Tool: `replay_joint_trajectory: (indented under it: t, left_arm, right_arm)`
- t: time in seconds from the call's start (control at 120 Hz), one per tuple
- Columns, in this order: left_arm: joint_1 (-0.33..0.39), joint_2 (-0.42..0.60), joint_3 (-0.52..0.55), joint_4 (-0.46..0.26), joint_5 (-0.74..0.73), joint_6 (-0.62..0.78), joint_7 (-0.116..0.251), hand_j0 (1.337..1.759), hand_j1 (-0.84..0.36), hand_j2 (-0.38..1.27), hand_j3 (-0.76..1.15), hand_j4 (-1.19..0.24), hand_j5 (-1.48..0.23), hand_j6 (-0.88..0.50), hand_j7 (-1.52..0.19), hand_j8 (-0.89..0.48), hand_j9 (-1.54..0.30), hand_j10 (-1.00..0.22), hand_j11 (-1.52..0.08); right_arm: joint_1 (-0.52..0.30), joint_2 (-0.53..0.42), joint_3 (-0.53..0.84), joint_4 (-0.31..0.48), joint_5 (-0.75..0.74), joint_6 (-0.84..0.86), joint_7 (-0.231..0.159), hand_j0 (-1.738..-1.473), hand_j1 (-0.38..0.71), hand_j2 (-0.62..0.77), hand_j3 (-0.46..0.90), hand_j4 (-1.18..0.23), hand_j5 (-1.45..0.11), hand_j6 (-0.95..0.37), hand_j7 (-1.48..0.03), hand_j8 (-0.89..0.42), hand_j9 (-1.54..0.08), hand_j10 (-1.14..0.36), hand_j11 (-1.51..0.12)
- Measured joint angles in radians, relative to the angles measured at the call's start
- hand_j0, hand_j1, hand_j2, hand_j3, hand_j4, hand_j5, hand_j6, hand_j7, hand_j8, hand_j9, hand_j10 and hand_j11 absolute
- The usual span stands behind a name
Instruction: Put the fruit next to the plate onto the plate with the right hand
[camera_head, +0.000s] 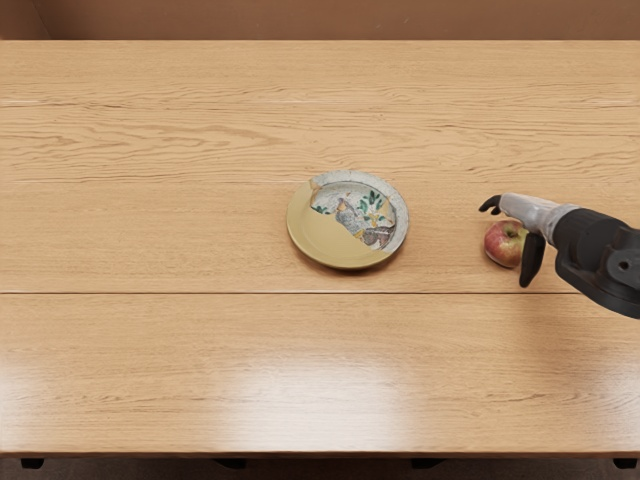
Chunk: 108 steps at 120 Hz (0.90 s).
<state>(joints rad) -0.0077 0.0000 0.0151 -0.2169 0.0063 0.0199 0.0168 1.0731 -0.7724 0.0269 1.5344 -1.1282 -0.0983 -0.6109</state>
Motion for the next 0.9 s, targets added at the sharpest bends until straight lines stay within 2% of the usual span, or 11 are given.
replay_joint_trajectory:
  t: [0.583, 0.783, 0.9]
  left_arm:
    - [0.0, 0.0, 0.0, 0.0, 0.0, 0.0, 0.0, 1.658, 0.35, 0.0, 0.0, 0.0, 0.0, 0.0, 0.0, 0.0, 0.0, 0.0, 0.0]
    - [0.0, 0.0, 0.0, 0.0, 0.0, 0.0, 0.0, 1.658, 0.35, 0.0, 0.0, 0.0, 0.0, 0.0, 0.0, 0.0, 0.0, 0.0, 0.0]
    - [0.0, 0.0, 0.0, 0.0, 0.0, 0.0, 0.0, 1.658, 0.35, 0.0, 0.0, 0.0, 0.0, 0.0, 0.0, 0.0, 0.0, 0.0, 0.0]
  right_arm:
    - [-0.017, 0.023, 0.002, -0.037, 0.001, 0.0, 0.0, -1.658, 0.14, -0.07, 0.0, -0.42, -0.54, -0.41, -0.54, -0.41, -0.54, -0.42, -0.54]
    - [-0.018, 0.028, 0.007, -0.038, 0.005, 0.004, -0.001, -1.653, 0.17, -0.07, 0.0, -0.52, -0.7, -0.33, -0.69, -0.33, -0.7, -0.52, -0.7]
    - [-0.017, 0.027, 0.012, -0.038, 0.011, 0.005, -0.001, -1.65, 0.18, -0.06, 0.0, -0.48, -0.8, -0.28, -0.78, -0.28, -0.8, -0.47, -0.8]
